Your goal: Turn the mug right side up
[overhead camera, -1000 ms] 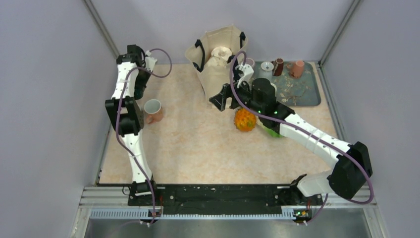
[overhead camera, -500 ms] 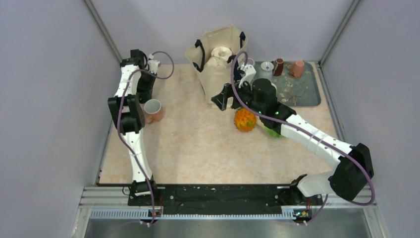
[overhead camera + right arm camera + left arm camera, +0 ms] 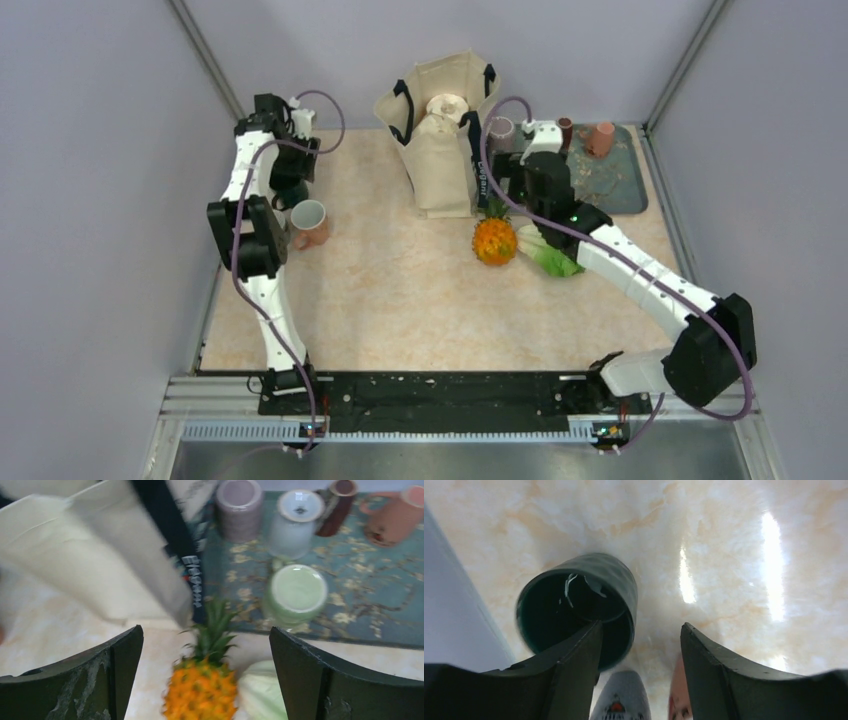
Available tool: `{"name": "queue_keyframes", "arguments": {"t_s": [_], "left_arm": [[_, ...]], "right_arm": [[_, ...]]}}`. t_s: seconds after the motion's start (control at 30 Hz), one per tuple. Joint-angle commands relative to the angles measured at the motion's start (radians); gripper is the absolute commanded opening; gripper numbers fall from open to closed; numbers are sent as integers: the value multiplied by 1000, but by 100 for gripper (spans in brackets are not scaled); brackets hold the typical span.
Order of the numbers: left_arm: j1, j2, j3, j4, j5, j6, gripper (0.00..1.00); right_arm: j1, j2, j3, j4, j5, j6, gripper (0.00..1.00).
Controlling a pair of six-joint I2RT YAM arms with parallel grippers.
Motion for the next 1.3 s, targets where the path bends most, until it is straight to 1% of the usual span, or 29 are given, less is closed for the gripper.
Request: {"name": "queue_keyframes", "arguments": {"t_s": [0.0, 0.1, 0.2, 0.3, 0.37, 0.4, 0.5, 0.6, 0.67, 0.73, 0.8, 0.87, 0.93, 1.07, 1.27], "left_arm": [[1, -222, -22, 53, 86, -51, 66], [1, -302, -65, 51, 129, -57, 68], [-1, -378, -131, 54, 172, -56, 69], [-1, -441, -200, 59, 192, -49, 69], [-1, -476, -239, 58, 205, -41, 69], [-1, -494, -257, 57, 215, -38, 69], [0, -550, -311, 57, 263, -35, 69], [0, -585, -339, 54, 294, -35, 70], [-1, -598, -347, 53, 293, -35, 70], [-1, -603, -351, 55, 287, -35, 70], [-1, -605, -352, 54, 285, -35, 70], [-1, -605, -353, 50, 290, -32, 70], [-1, -606, -356, 40, 300, -25, 70], [-1, -609, -370, 35, 303, -20, 70], [0, -606, -371, 41, 314, -22, 70]], "right_arm": [[-149, 57, -3, 22, 97, 21, 95], [-227, 139, 15, 35, 60, 49, 97], [-282, 218, 50, 38, 6, 85, 96], [-294, 287, 80, 38, 43, 75, 94], [-294, 326, 101, 34, 39, 71, 90], [-294, 342, 112, 34, 12, 71, 86], [-289, 371, 147, 36, -101, 86, 64], [-286, 388, 146, 73, -152, 122, 38], [-286, 417, 155, 89, -166, 139, 26], [-286, 460, 178, 94, -167, 148, 22], [-293, 521, 218, 80, -162, 148, 16], [-305, 574, 270, 27, -160, 149, 8], [-316, 591, 279, 4, -133, 140, 5], [-354, 545, 218, 16, -61, 117, 5], [-466, 467, 125, 34, -55, 88, 5]]}}
